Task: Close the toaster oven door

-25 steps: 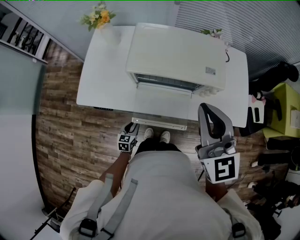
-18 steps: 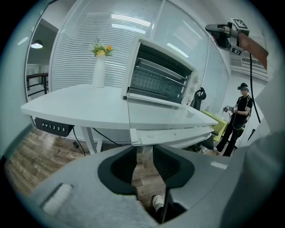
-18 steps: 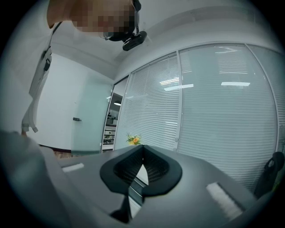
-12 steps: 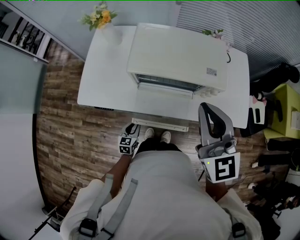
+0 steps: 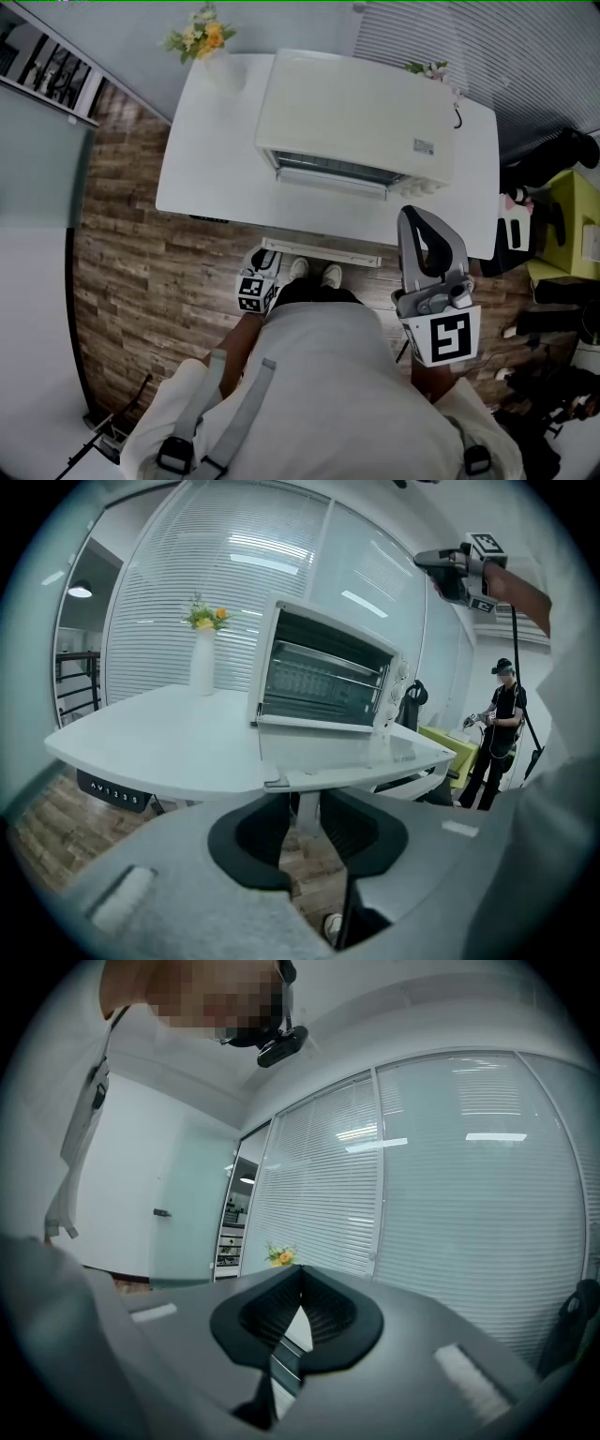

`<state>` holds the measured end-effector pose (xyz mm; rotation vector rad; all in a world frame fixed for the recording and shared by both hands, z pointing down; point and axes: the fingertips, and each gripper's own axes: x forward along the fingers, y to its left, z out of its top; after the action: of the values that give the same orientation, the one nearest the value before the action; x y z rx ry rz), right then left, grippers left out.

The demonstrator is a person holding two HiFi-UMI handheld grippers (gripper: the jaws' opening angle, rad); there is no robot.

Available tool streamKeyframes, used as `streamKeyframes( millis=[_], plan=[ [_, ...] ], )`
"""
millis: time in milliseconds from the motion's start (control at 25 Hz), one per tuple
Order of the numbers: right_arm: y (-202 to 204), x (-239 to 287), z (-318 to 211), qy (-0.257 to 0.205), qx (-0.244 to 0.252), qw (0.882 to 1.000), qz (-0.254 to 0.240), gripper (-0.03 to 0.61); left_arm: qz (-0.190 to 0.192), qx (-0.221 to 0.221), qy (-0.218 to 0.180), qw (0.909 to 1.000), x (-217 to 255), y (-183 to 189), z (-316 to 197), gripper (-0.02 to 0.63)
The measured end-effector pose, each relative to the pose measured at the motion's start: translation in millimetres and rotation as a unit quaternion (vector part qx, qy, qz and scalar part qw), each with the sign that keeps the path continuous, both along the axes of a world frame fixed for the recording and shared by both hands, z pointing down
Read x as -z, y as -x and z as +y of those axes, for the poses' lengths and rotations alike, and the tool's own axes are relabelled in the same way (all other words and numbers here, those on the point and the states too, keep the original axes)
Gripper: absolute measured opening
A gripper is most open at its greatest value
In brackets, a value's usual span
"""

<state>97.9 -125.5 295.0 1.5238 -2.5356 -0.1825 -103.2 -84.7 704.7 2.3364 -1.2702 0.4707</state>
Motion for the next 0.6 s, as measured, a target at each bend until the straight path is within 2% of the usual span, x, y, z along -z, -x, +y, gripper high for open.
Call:
streamKeyframes(
  millis=[600],
  plan=[
    [-1,0,-3,-0.003,0.0,1.0,-0.007,0.005,0.001,0.003,-0.036,0.9994,31,-1,-5,0.095]
  ],
)
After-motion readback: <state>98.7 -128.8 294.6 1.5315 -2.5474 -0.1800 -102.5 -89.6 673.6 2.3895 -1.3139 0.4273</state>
